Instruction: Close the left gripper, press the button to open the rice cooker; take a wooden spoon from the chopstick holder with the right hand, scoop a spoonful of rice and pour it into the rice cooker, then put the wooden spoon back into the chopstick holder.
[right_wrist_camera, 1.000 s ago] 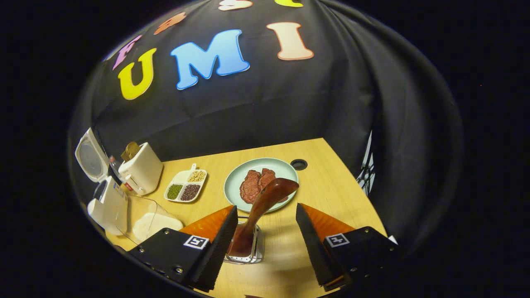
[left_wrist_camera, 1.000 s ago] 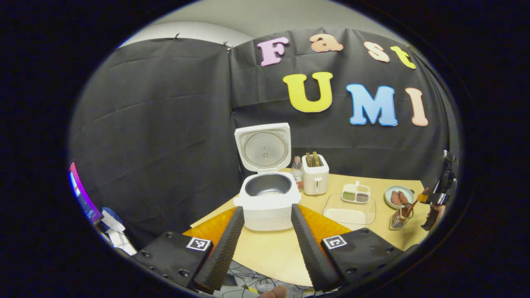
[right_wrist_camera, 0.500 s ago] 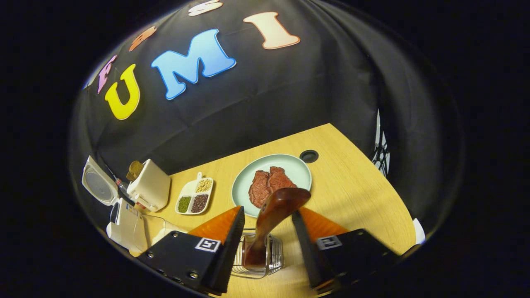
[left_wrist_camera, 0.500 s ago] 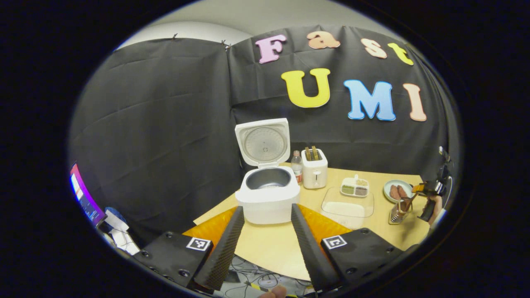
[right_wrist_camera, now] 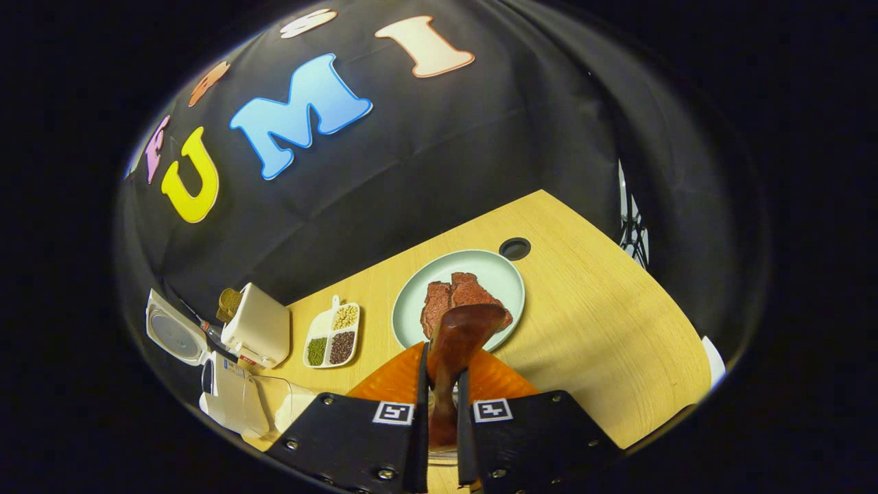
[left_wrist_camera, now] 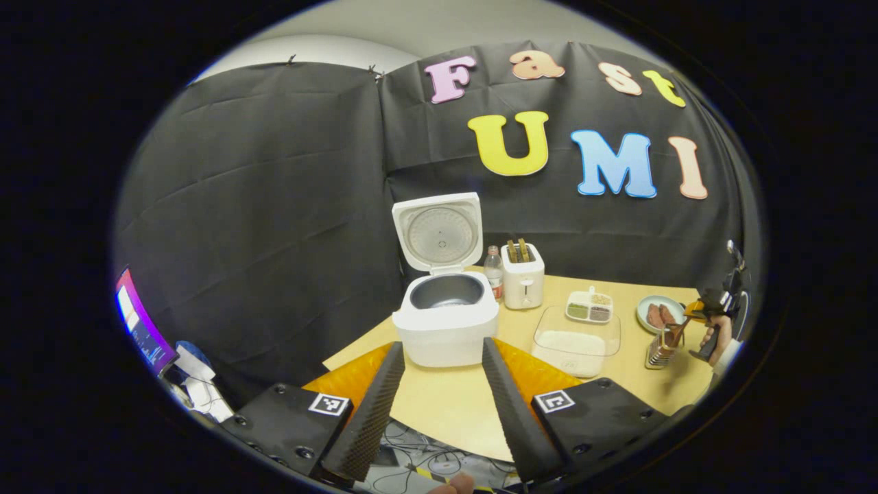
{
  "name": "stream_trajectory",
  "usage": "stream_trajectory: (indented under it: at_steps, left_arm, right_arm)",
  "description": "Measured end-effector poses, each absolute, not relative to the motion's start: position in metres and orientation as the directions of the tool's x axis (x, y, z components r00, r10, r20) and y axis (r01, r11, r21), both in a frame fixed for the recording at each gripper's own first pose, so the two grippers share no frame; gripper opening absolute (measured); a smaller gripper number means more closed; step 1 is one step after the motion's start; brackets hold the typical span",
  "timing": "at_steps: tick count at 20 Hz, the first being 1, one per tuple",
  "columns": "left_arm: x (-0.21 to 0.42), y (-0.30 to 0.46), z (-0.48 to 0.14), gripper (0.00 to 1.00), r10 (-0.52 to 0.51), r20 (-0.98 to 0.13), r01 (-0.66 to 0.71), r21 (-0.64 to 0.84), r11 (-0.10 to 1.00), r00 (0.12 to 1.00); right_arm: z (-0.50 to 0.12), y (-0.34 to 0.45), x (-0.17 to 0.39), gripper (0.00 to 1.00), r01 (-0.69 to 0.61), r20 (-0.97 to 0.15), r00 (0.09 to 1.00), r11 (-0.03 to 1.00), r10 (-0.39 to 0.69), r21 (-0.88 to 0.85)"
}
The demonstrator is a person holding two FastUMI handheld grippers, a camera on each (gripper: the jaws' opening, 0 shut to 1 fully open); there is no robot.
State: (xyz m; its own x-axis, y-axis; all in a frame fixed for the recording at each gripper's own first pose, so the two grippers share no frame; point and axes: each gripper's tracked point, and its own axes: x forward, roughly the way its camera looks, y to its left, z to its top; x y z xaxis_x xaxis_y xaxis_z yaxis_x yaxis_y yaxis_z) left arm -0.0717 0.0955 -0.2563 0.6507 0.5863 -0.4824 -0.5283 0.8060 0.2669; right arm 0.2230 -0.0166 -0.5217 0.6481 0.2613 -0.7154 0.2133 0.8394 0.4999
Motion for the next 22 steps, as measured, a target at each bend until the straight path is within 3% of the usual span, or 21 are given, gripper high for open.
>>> stream_trajectory:
  at_steps: [6, 7, 12, 14, 22]
  left_arm:
    - [-0.079, 0.099, -0.249, 0.8, 0.585, -0.464, -0.546, 0.231, 0.805, 0.665]
    - [-0.081, 0.102, -0.247, 0.86, 0.583, -0.463, -0.549, 0.222, 0.806, 0.668]
    - [-0.09, 0.117, -0.238, 0.86, 0.566, -0.437, -0.549, 0.18, 0.816, 0.699]
    - [-0.097, 0.128, -0.233, 0.8, 0.552, -0.426, -0.55, 0.141, 0.823, 0.717]
    - [-0.129, 0.203, -0.211, 0.84, 0.452, -0.363, -0.47, 0.041, 0.881, 0.815]
  right_arm:
    - [-0.487, -0.019, 0.214, 0.17, 0.192, -0.678, 0.68, 0.823, 0.281, 0.534]
    - [-0.48, -0.02, 0.214, 0.17, 0.186, -0.671, 0.684, 0.822, 0.284, 0.538]
    - [-0.436, -0.024, 0.205, 0.17, 0.145, -0.648, 0.718, 0.855, 0.254, 0.497]
    - [-0.41, -0.022, 0.2, 0.17, 0.123, -0.631, 0.738, 0.873, 0.237, 0.472]
    - [-0.281, 0.055, 0.146, 0.17, 0.012, -0.531, 0.815, 0.909, 0.233, 0.417]
